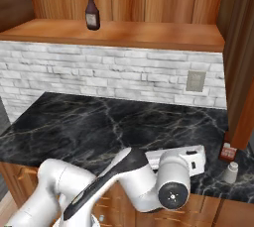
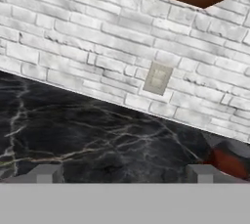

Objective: Collect the paprika, ketchup, and shaker from the cabinet and place them next to the stove.

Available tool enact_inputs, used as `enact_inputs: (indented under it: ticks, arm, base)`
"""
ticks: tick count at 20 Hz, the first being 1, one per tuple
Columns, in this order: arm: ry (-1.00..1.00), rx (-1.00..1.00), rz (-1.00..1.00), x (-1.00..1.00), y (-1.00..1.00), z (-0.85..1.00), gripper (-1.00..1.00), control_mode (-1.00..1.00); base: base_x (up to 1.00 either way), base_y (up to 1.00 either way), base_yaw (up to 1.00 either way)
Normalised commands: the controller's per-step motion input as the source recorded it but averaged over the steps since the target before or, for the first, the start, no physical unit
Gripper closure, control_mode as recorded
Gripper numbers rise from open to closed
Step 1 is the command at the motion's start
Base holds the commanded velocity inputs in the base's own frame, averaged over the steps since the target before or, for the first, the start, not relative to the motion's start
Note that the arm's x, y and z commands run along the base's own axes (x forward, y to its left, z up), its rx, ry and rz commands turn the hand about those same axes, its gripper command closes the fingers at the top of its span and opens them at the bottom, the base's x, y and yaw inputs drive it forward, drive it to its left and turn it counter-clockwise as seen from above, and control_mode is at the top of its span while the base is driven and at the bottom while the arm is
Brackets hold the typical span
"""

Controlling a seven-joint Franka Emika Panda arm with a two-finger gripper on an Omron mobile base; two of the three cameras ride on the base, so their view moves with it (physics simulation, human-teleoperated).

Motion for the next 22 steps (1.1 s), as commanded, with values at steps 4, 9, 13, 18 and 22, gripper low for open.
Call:
enact_inputs:
  ticks: [4,9,13,18,22]
  arm:
    - [0.09,0.0,0.0,-0.26,0.98,0.49,-1.0,-1.0]
    - [0.08,0.0,0.0,-0.21,0.83,0.74,-1.0,-1.0]
    - [0.04,0.0,0.0,-0.16,0.86,0.83,-1.0,-1.0]
    - [0.05,0.0,-0.01,-0.04,0.84,0.88,-1.0,-1.0]
    - [0.07,0.0,-0.01,-0.05,0.84,0.88,-1.0,-1.0]
  base:
    - [0.0,0.0,0.0]
    - [0.0,0.0,0.0]
    - [0.0,0.0,0.0]
    - [0.0,0.0,0.0]
    - [0.0,0.0,0.0]
